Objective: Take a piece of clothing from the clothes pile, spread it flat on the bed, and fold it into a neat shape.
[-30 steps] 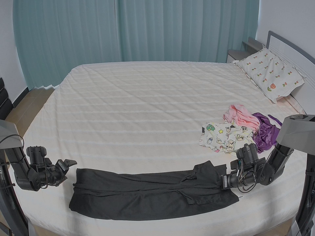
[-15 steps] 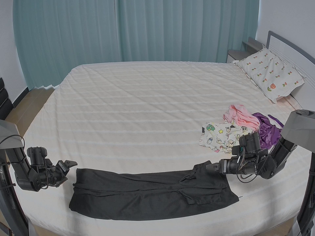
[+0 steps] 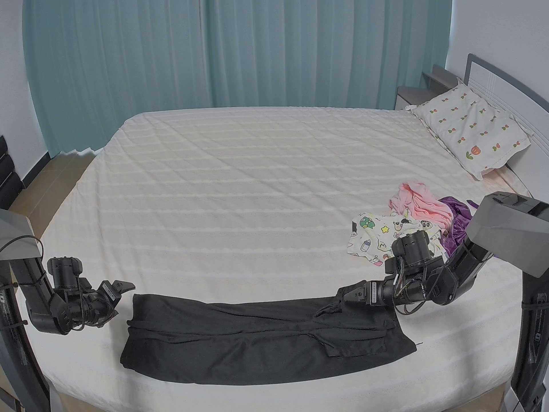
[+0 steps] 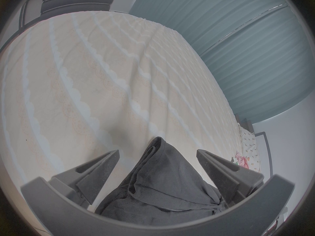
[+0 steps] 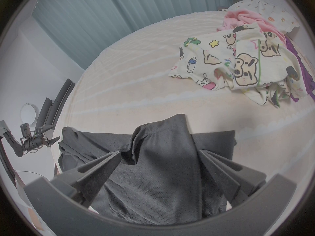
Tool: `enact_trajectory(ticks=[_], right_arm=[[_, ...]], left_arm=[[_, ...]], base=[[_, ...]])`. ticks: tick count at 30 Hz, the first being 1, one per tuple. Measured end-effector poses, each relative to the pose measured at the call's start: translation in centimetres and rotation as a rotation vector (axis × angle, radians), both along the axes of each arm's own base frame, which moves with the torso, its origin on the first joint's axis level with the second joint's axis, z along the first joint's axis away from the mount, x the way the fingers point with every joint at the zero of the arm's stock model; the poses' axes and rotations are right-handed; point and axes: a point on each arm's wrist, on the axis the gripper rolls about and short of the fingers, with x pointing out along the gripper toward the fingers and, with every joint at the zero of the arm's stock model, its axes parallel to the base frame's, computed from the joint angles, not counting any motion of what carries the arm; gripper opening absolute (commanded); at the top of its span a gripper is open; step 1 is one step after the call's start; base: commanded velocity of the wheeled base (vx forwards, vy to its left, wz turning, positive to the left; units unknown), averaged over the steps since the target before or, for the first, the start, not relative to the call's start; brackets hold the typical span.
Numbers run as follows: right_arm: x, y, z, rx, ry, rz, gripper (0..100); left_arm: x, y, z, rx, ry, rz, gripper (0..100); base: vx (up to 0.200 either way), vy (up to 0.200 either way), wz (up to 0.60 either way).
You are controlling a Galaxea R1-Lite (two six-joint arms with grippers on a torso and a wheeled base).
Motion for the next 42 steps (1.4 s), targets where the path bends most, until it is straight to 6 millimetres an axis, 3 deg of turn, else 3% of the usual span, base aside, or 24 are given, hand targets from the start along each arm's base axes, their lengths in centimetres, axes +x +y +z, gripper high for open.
enact_trajectory(ticks=[7, 8, 19, 31, 32, 42], right_arm=[[-0.5, 0.1, -0.7, -0.015, 0.027, 0.009, 100], [-0.6, 0.1, -0.8, -0.019, 0.031, 0.011, 0], [-2.0, -1.3, -1.8, -0.059, 0.075, 0.000, 0], [-3.5, -1.8, -1.0, -0.051, 0.065, -0.006, 0], [-3.6, -1.8, -1.0, -0.050, 0.060, -0.006, 100], [-4.7, -2.1, -0.5, -0.038, 0.068, -0.015, 100]], left_arm=[[-0.1, -0.1, 0.0, 0.000, 0.002, -0.002, 100], [-0.1, -0.1, 0.0, 0.000, 0.003, -0.002, 100], [-0.1, -0.1, -0.1, -0.001, 0.005, -0.002, 100], [-0.1, -0.1, -0.1, 0.001, 0.006, -0.002, 100], [-0.1, -0.1, -0.1, 0.000, 0.006, -0.002, 100], [0.1, -0.2, 0.1, 0.009, -0.003, 0.000, 100]], base=[[0.000, 0.000, 0.00], [0.000, 0.000, 0.00], [0.000, 0.000, 0.00], [0.000, 0.000, 0.00], [0.000, 0.000, 0.00], [0.000, 0.000, 0.00]])
